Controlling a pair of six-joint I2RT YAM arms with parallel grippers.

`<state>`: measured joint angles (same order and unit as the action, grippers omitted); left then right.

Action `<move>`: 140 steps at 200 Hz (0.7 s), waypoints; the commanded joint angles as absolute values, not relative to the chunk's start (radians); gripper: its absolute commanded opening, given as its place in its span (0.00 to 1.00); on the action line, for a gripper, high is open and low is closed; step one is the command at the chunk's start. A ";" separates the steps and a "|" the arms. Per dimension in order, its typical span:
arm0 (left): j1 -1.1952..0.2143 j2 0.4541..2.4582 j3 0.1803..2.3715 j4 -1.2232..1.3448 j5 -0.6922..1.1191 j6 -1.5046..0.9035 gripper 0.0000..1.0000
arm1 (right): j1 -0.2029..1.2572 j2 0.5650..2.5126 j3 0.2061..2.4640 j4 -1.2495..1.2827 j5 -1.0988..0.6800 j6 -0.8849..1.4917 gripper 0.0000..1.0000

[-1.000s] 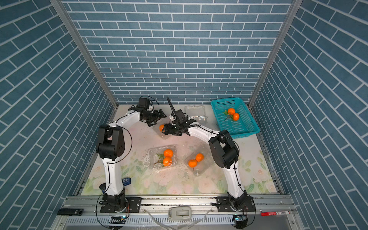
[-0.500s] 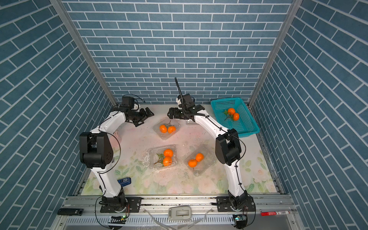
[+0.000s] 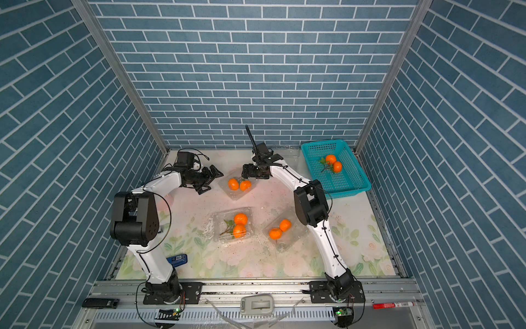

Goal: Take oranges out of containers
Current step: Adjust the packing box at the center of the board.

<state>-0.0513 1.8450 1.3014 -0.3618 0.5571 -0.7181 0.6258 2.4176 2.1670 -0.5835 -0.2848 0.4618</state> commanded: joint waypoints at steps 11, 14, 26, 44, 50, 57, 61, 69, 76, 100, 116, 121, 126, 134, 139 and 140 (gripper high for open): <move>-0.084 1.785 1.209 -0.243 0.594 -0.811 0.99 | 0.647 2.430 2.187 -0.612 -0.285 0.426 0.89; -0.086 1.780 1.203 -0.236 0.594 -0.816 0.99 | 0.648 2.427 2.186 -0.612 -0.284 0.426 0.89; -0.096 1.770 1.181 -0.209 0.592 -0.836 0.99 | 0.651 2.426 2.184 -0.617 -0.285 0.434 0.89; -0.107 1.781 1.176 -0.191 0.596 -0.854 0.99 | 0.656 2.413 2.168 -0.613 -0.288 0.452 0.88; -0.109 1.787 1.178 -0.188 0.593 -0.858 0.99 | 0.656 2.406 2.160 -0.609 -0.290 0.459 0.87; -0.111 1.796 1.178 -0.181 0.593 -0.864 0.99 | 0.657 2.393 2.142 -0.598 -0.292 0.471 0.86; -0.112 1.801 1.181 -0.174 0.595 -0.869 0.99 | 0.658 2.387 2.133 -0.593 -0.294 0.477 0.85; -0.115 1.813 1.188 -0.166 0.597 -0.874 0.99 | 0.659 2.367 2.102 -0.571 -0.300 0.491 0.84; -0.117 1.828 1.201 -0.168 0.595 -0.875 0.99 | 0.661 2.350 2.077 -0.556 -0.302 0.502 0.83; -0.125 1.876 1.252 -0.173 0.597 -0.880 0.99 | 0.666 2.301 2.013 -0.528 -0.299 0.537 0.80; -0.129 1.905 1.298 -0.195 0.592 -0.873 0.99 | 0.670 2.273 1.969 -0.499 -0.312 0.559 0.79; -0.129 1.913 1.310 -0.199 0.592 -0.873 0.99 | 0.672 2.267 1.958 -0.491 -0.315 0.563 0.79; -0.130 1.920 1.322 -0.201 0.594 -0.873 0.99 | 0.675 2.259 1.946 -0.483 -0.316 0.568 0.79; -0.130 1.930 1.339 -0.208 0.591 -0.873 0.99 | 0.678 2.250 1.927 -0.474 -0.316 0.576 0.78; -0.131 1.936 1.349 -0.211 0.591 -0.873 0.99 | 0.680 2.243 1.919 -0.471 -0.314 0.582 0.78; -0.131 1.936 1.351 -0.211 0.590 -0.873 0.99 | 0.681 2.242 1.917 -0.470 -0.313 0.584 0.78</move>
<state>-0.1226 1.9141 1.2911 -0.1944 0.5884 -0.8749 0.6670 2.3062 1.9572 -0.5014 -0.3031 0.5331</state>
